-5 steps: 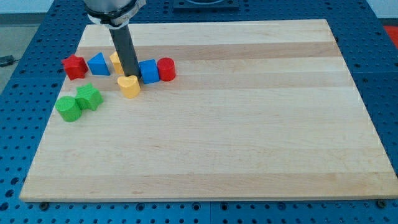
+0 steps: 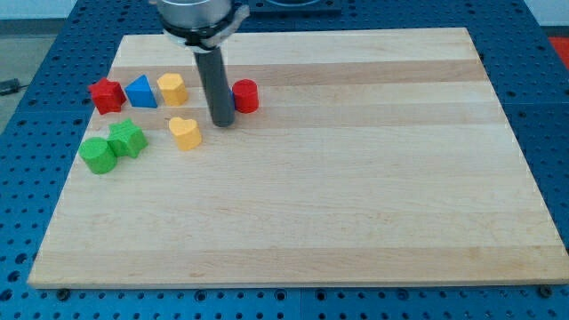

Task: Move the blue cube diagonally to the top right of the yellow hexagon

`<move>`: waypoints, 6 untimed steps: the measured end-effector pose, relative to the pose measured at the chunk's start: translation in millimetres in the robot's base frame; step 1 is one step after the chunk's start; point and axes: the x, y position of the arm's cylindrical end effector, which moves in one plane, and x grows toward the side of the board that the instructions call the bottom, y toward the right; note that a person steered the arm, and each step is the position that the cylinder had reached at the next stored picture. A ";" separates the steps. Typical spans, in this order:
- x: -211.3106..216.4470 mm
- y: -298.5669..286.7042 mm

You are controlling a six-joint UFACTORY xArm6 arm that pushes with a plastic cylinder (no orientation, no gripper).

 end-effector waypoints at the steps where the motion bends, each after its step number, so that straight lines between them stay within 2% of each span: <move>1: -10.4 -4.1; 2: -21.8 -33.2; 4: -62.3 -4.7; 6: -95.4 -21.5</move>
